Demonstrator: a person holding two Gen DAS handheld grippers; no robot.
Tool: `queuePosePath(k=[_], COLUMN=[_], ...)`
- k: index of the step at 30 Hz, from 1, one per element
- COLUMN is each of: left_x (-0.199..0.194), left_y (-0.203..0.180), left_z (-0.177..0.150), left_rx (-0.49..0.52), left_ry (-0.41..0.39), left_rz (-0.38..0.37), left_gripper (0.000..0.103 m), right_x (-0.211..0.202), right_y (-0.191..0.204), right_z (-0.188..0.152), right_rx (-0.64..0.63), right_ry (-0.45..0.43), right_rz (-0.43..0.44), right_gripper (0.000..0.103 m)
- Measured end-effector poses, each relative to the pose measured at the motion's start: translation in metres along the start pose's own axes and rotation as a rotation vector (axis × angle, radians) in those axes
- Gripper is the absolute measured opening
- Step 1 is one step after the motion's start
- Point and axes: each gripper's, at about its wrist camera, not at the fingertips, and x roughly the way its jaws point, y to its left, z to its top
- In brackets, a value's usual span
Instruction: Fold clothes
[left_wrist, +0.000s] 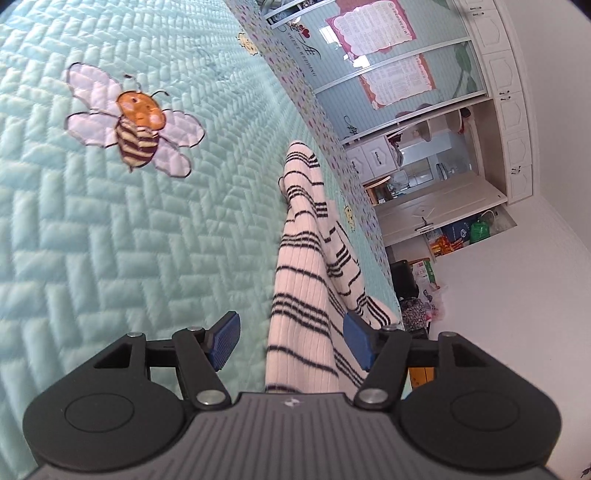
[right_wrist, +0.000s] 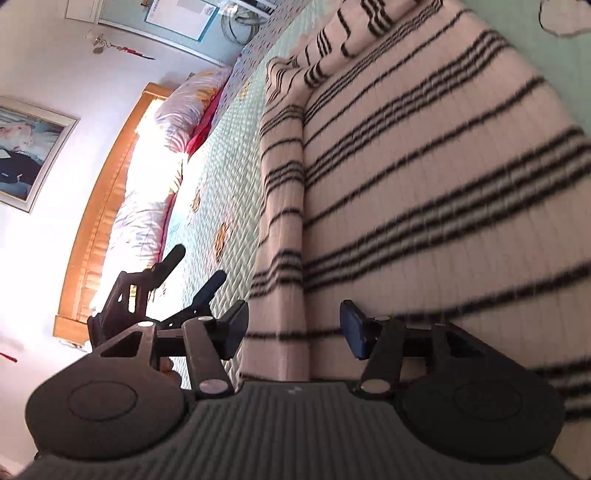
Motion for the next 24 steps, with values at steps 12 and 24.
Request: queuePosePath(k=[12, 24], left_x=[-0.028, -0.015], left_y=[0.0, 0.009], left_z=[-0.037, -0.033], left_rx=[0.014, 0.038], left_ry=[0.056, 0.067], left_rz=[0.016, 0.03], left_gripper=[0.066, 0.066], right_x=[0.061, 0.106], right_y=[0.024, 0.03], right_z=[0.02, 0.037], right_rx=[-0.012, 0.064], right_ry=[-0.008, 0.073], right_rz=[0.115, 0.194], right_gripper=[0.061, 0.054])
